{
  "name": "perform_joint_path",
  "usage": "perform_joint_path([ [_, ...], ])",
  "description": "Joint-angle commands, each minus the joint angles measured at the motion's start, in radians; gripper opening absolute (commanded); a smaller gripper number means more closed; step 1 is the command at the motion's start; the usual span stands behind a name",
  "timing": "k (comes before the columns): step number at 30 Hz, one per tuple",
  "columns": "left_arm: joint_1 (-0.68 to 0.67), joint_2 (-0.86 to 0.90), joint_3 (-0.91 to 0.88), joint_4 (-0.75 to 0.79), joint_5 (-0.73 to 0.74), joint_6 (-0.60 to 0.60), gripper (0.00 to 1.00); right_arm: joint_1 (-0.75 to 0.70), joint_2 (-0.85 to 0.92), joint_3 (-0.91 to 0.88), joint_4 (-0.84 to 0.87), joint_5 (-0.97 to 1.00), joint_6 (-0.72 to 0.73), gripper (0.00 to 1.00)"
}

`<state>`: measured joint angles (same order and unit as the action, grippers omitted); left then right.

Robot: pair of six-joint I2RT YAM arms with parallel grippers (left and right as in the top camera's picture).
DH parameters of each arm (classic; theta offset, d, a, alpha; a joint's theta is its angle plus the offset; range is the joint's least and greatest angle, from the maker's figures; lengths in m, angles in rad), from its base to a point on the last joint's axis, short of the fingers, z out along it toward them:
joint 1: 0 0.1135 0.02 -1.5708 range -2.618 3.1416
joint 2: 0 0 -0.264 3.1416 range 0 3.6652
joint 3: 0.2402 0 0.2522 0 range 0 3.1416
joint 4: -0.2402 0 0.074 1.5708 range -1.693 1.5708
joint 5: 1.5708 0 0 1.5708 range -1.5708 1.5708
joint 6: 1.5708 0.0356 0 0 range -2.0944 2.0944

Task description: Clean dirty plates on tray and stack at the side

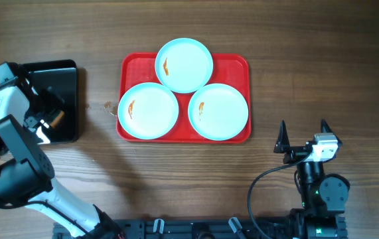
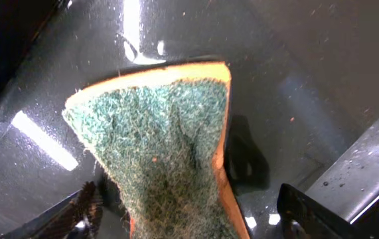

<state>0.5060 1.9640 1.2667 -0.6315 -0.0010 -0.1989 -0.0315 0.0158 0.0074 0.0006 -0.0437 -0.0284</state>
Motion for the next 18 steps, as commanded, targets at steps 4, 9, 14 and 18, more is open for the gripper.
perform_joint_path([
  [4,0.001,0.015,-0.018,0.002,0.011,0.002,0.72,0.005,-0.002,-0.002,0.003,0.011,-0.009,1.00],
  [9,0.001,0.015,-0.046,0.027,-0.005,0.002,0.51,0.005,-0.002,-0.002,0.003,0.011,-0.009,1.00],
  [14,0.001,0.015,-0.065,0.050,-0.022,0.002,0.04,0.005,-0.002,-0.002,0.003,0.011,-0.009,1.00],
  [18,0.001,0.015,-0.065,0.055,-0.022,0.002,0.05,0.005,-0.002,-0.002,0.003,0.011,-0.009,1.00],
])
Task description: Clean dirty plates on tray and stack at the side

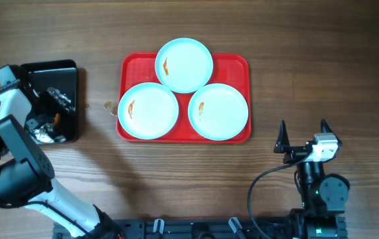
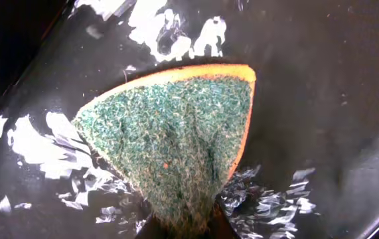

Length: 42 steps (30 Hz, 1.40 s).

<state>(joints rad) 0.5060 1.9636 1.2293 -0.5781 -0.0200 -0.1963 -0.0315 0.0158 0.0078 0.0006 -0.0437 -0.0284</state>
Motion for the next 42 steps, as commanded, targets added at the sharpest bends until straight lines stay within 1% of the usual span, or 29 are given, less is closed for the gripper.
perform_joint_path([
  [1,0.001,0.016,-0.027,0.004,-0.003,0.000,0.30,0.005,-0.002,-0.003,0.003,0.011,-0.009,1.00],
  [2,0.001,0.016,-0.027,0.008,-0.003,-0.001,0.89,0.005,-0.002,-0.003,0.003,0.011,-0.009,1.00],
  [3,0.001,0.016,-0.027,0.015,-0.003,-0.001,1.00,0.005,-0.002,-0.003,0.003,0.011,-0.009,1.00],
  [11,0.001,0.016,-0.027,0.099,-0.003,0.000,0.99,0.005,-0.002,-0.003,0.003,0.011,-0.009,1.00],
  [13,0.001,0.016,-0.027,0.119,-0.003,0.000,0.85,0.005,-0.002,-0.003,0.003,0.011,-0.009,1.00],
  [15,0.001,0.016,-0.028,0.135,-0.003,0.000,0.65,0.005,-0.002,-0.003,0.003,0.011,-0.009,1.00],
  [16,0.001,0.016,-0.028,0.141,-0.003,0.000,0.56,0.005,-0.002,-0.003,0.003,0.011,-0.010,1.00],
  [19,0.001,0.016,-0.028,0.152,-0.008,0.004,0.52,0.005,-0.002,-0.003,0.003,0.011,-0.009,1.00],
  [20,0.001,0.016,-0.028,0.153,-0.012,0.004,0.46,0.005,-0.002,-0.003,0.003,0.011,-0.009,1.00],
  [21,0.001,0.016,-0.028,0.153,-0.016,0.003,0.31,0.005,-0.002,-0.003,0.003,0.011,-0.009,1.00],
  [22,0.001,0.016,-0.028,0.153,-0.016,0.004,0.13,0.005,-0.002,-0.003,0.003,0.011,-0.009,1.00],
  [23,0.002,0.016,-0.028,0.153,-0.016,0.004,0.04,0.005,-0.002,-0.003,0.003,0.011,-0.009,1.00],
  [26,0.002,0.016,-0.028,0.149,-0.016,0.007,0.04,0.005,-0.002,-0.003,0.003,0.011,-0.009,1.00],
  [27,0.002,0.016,-0.028,0.144,-0.016,0.007,0.20,0.005,-0.002,-0.003,0.003,0.011,-0.009,1.00],
  [28,0.002,0.016,-0.028,0.136,-0.015,0.007,0.45,0.005,-0.002,-0.003,0.003,0.011,-0.009,1.00],
  [29,0.002,0.016,-0.028,0.128,-0.015,0.007,0.93,0.005,-0.002,-0.003,0.003,0.011,-0.009,1.00],
  [30,0.002,0.016,-0.028,0.123,-0.015,0.007,1.00,0.005,-0.002,-0.003,0.003,0.011,-0.009,1.00],
  [36,0.002,0.016,-0.028,0.075,-0.015,0.006,1.00,0.005,-0.002,-0.003,0.003,0.011,-0.009,1.00],
  [38,0.002,0.016,-0.028,0.053,-0.015,0.006,0.98,0.005,-0.002,-0.003,0.003,0.011,-0.009,1.00],
  [39,0.002,0.016,-0.028,0.045,-0.015,0.006,0.85,0.005,-0.002,-0.003,0.003,0.011,-0.009,1.00],
  [41,0.002,0.016,-0.028,0.027,-0.014,0.006,0.47,0.005,-0.002,-0.003,0.003,0.011,-0.009,1.00],
  [42,0.002,0.016,-0.028,0.022,-0.014,0.006,0.33,0.005,-0.002,-0.003,0.003,0.011,-0.009,1.00],
])
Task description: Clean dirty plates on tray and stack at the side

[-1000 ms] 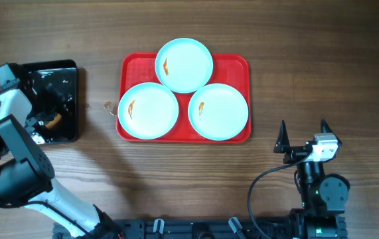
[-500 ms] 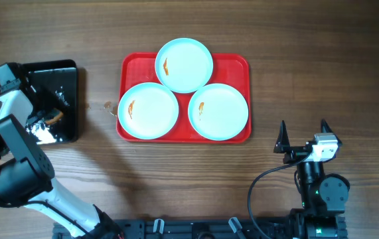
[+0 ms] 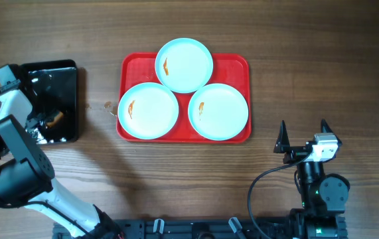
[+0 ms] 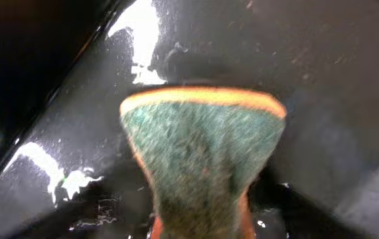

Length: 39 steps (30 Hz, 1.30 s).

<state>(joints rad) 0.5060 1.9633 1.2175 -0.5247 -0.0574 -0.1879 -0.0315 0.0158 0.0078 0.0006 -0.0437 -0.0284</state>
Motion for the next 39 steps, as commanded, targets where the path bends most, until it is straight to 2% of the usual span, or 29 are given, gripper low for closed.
perform_joint_path([
  [1,0.002,0.016,-0.016,-0.038,0.023,-0.002,0.11,0.005,-0.002,-0.003,0.003,0.011,-0.009,1.00],
  [2,0.002,0.016,-0.016,-0.041,0.023,-0.002,0.04,0.005,-0.002,-0.003,0.003,0.011,-0.009,1.00],
  [7,0.002,0.016,-0.016,-0.040,0.023,-0.002,0.06,0.005,-0.002,-0.003,0.003,0.011,-0.009,1.00],
  [8,0.002,0.016,-0.016,-0.037,0.023,-0.002,0.36,0.005,-0.002,-0.003,0.003,0.011,-0.009,1.00],
  [9,0.002,0.016,-0.016,-0.032,0.023,-0.002,0.77,0.005,-0.002,-0.003,0.003,0.011,-0.009,1.00],
  [10,0.002,0.016,-0.016,-0.023,0.023,-0.002,1.00,0.005,-0.002,-0.003,0.003,0.011,-0.009,1.00],
  [20,0.002,0.016,-0.016,0.095,0.022,-0.002,1.00,0.005,-0.002,-0.003,0.003,0.011,-0.009,1.00],
  [21,0.002,0.016,-0.016,0.105,0.022,-0.002,0.98,0.005,-0.002,-0.003,0.003,0.011,-0.009,1.00],
  [22,0.002,0.016,-0.016,0.110,0.022,-0.002,0.72,0.005,-0.002,-0.003,0.003,0.011,-0.009,1.00],
  [24,0.002,0.016,-0.016,0.112,0.019,-0.002,0.31,0.005,-0.002,-0.003,0.003,0.011,-0.009,1.00],
  [25,0.002,0.016,-0.016,0.111,0.019,-0.002,0.12,0.005,-0.002,-0.003,0.003,0.011,-0.009,1.00],
  [26,0.002,0.016,-0.016,0.110,0.019,-0.002,0.04,0.005,-0.002,-0.003,0.003,0.011,-0.009,1.00],
  [33,0.002,-0.016,-0.016,0.066,0.020,-0.002,0.04,0.005,-0.002,-0.003,0.003,0.011,-0.009,1.00],
  [34,0.002,-0.025,-0.016,0.061,0.020,-0.002,0.32,0.005,-0.002,-0.003,0.003,0.011,-0.009,1.00],
  [35,0.002,-0.032,-0.016,0.057,0.021,-0.002,0.72,0.005,-0.002,-0.003,0.003,0.011,-0.009,1.00],
  [36,0.002,-0.040,-0.016,0.047,0.023,-0.002,1.00,0.005,-0.002,-0.003,0.003,0.011,-0.009,1.00],
  [39,0.002,-0.046,-0.016,0.003,0.023,-0.003,1.00,0.005,-0.002,-0.003,0.003,0.011,-0.009,1.00],
])
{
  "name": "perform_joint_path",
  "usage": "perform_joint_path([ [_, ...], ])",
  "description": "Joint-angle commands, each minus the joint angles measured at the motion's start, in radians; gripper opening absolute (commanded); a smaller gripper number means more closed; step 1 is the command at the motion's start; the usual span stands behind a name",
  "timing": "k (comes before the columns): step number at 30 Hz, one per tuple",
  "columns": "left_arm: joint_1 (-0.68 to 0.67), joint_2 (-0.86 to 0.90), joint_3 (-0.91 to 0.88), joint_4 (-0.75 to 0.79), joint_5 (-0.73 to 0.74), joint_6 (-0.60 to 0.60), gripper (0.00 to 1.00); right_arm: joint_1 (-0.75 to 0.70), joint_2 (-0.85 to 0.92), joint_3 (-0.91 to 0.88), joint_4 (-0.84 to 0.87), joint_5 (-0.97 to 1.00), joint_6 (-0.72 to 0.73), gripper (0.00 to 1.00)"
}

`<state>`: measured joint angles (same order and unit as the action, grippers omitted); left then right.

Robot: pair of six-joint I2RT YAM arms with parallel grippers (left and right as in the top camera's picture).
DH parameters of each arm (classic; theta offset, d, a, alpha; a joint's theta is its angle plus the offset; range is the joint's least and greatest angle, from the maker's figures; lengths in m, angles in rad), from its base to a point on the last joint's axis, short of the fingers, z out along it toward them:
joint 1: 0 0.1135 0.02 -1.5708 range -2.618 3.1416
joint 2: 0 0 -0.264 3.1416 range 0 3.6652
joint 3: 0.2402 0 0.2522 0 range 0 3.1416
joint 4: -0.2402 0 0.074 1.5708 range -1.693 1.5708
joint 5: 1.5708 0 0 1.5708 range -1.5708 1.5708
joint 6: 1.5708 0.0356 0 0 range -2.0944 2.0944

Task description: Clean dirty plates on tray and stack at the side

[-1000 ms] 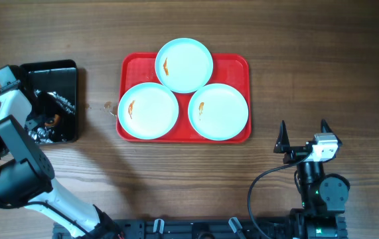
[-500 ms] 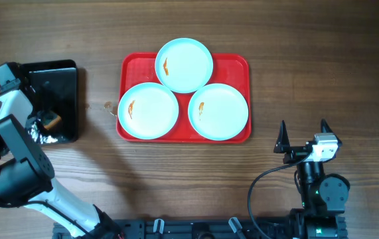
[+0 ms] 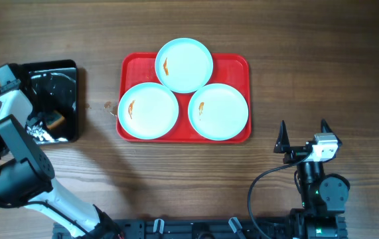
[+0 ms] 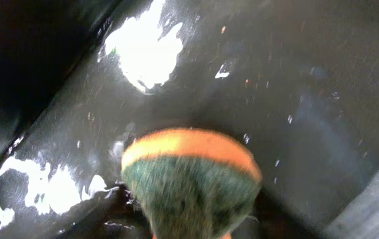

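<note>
Three light-blue plates with orange smears lie on a red tray (image 3: 241, 63): one at the back (image 3: 184, 64), one front left (image 3: 148, 110), one front right (image 3: 218, 111). My left gripper (image 3: 48, 120) is inside the black water basin (image 3: 70, 73), shut on a green-and-orange sponge (image 4: 192, 182) that is pinched and hangs over the wet basin floor. Its fingers are hidden behind the sponge in the left wrist view. My right gripper (image 3: 303, 139) stands open near the table's front right, holding nothing.
The basin stands at the table's left edge, with glints of water on its floor (image 4: 146, 46). Bare wooden table lies between basin and tray and to the right of the tray.
The sponge has drawn back toward the wrist camera and shows smaller over the basin floor. The water glints have shifted. The right arm has not moved.
My left gripper held the sponge in the basin at every moment. First it lay pressed on the wet floor, then rippled water surrounded it, then it was narrower and pinched, and now it sits further up off the floor. The plates and right arm stayed put.
</note>
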<state>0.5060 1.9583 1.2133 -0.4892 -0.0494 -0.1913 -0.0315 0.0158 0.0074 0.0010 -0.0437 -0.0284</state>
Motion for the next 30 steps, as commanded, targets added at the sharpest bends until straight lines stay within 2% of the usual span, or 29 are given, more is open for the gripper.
perform_joint_path([
  [1,0.002,-0.041,-0.012,-0.051,0.015,0.001,1.00,0.005,-0.002,-0.002,0.002,0.011,-0.009,1.00],
  [6,0.002,-0.041,-0.012,-0.119,0.016,0.000,1.00,0.005,-0.002,-0.002,0.002,0.011,-0.009,1.00],
  [8,0.002,-0.041,-0.012,-0.136,0.016,0.001,0.89,0.005,-0.002,-0.002,0.002,0.011,-0.009,1.00],
  [9,0.002,-0.041,-0.012,-0.142,0.016,0.000,0.69,0.005,-0.002,-0.002,0.002,0.011,-0.009,1.00],
  [10,0.002,-0.041,-0.012,-0.147,0.016,0.001,0.34,0.005,-0.002,-0.002,0.002,0.011,-0.009,1.00],
  [11,0.002,-0.041,-0.012,-0.151,0.016,0.000,0.04,0.005,-0.002,-0.002,0.002,0.011,-0.009,1.00],
  [17,0.002,-0.041,-0.012,-0.155,0.015,0.001,0.05,0.005,-0.002,-0.002,0.002,0.011,-0.009,1.00],
  [18,0.002,-0.041,-0.012,-0.154,0.015,0.001,0.18,0.005,-0.002,-0.002,0.002,0.011,-0.009,1.00],
  [19,0.002,-0.041,-0.012,-0.153,0.015,0.001,0.45,0.005,-0.002,-0.002,0.002,0.011,-0.009,1.00],
  [20,0.002,-0.041,-0.012,-0.150,0.015,0.001,0.79,0.005,-0.002,-0.002,0.002,0.011,-0.009,1.00],
  [21,0.002,-0.041,-0.012,-0.134,0.015,0.001,1.00,0.005,-0.002,-0.002,0.002,0.011,-0.009,1.00],
  [29,0.002,-0.041,-0.012,-0.061,0.015,0.002,1.00,0.005,-0.002,-0.002,0.002,0.011,-0.009,1.00],
  [30,0.002,-0.041,-0.012,-0.052,0.015,0.002,0.90,0.005,-0.002,-0.002,0.002,0.011,-0.009,1.00],
])
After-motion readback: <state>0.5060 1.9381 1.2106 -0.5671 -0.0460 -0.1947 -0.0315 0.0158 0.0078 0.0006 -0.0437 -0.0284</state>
